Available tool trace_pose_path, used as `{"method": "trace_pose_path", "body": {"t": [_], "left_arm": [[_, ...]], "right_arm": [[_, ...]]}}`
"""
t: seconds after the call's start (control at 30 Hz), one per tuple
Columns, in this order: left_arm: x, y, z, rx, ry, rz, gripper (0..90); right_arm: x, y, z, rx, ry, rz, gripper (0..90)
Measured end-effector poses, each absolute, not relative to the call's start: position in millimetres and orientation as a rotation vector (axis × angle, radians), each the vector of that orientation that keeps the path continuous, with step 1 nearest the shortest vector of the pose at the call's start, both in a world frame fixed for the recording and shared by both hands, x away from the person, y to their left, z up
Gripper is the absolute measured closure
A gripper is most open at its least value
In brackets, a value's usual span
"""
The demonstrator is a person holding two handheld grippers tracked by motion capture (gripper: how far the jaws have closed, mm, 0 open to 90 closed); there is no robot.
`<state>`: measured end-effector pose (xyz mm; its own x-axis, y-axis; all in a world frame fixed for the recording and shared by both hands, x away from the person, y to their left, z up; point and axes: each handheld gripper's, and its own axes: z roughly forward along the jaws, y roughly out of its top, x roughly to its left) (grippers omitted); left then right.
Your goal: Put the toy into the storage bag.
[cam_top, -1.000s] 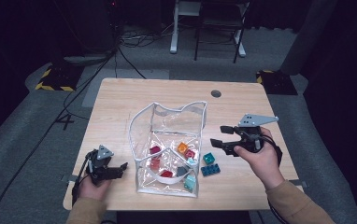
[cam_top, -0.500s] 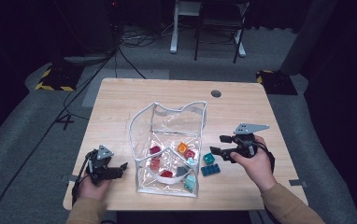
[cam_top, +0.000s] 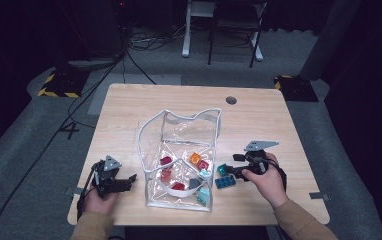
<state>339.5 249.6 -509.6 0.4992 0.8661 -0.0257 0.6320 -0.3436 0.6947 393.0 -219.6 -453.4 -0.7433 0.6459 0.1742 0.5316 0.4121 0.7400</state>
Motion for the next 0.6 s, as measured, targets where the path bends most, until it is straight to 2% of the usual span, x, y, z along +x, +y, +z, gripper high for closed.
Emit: {"method": "trace_pose_path", "body": {"t": [0.33,0.6], "left_arm": [[339.4,249.5,-509.6,2.092,1.224,0.462,17.4],[339.5,249.5,-509.6,2.093,1.224,0.462,17.4]], "right_arm": [[393.2,-211.4,-478.2,1.074,2.575,1.183,32.9],[399.5,-208.8,-488.1,1.065,2.562,1.126,45.8]]}}
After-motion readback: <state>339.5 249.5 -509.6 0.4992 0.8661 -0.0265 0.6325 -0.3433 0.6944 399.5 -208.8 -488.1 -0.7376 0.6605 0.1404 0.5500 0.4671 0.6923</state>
